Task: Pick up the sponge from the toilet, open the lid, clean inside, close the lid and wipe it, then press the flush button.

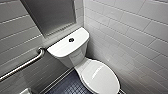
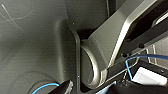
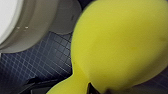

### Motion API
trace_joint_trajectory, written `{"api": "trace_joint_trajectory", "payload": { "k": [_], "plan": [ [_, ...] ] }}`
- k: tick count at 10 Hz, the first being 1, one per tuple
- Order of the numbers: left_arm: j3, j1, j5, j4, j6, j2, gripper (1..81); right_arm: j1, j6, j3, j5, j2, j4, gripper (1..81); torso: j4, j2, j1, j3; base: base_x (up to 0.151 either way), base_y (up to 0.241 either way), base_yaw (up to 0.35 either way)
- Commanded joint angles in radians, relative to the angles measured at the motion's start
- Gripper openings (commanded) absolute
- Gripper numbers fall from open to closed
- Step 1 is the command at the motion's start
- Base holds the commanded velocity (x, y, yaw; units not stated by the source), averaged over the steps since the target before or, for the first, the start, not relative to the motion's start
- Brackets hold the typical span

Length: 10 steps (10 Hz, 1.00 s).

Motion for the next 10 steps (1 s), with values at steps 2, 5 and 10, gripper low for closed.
{"api": "trace_joint_trajectory", "payload": {
  "k": [2,5,10],
  "plan": [
    [0.017,0.006,0.091,-0.001,0.005,-0.014,81.1,-0.201,0.041,-0.056,0.146,-0.119,0.011,1.0,0.000,0.000,0.000,0.000,0.000,0.000,0.000],
    [0.012,0.004,0.093,0.002,0.005,-0.011,81.1,-0.490,0.024,-0.161,0.322,0.007,-0.018,1.0,0.000,0.000,0.000,0.000,0.000,0.000,0.000],
    [-0.035,0.005,0.094,0.006,0.006,0.006,81.1,-0.697,0.024,-0.380,0.453,0.246,-0.115,1.0,0.000,0.184,-0.120,0.092,0.000,0.000,0.000]
  ]
}}
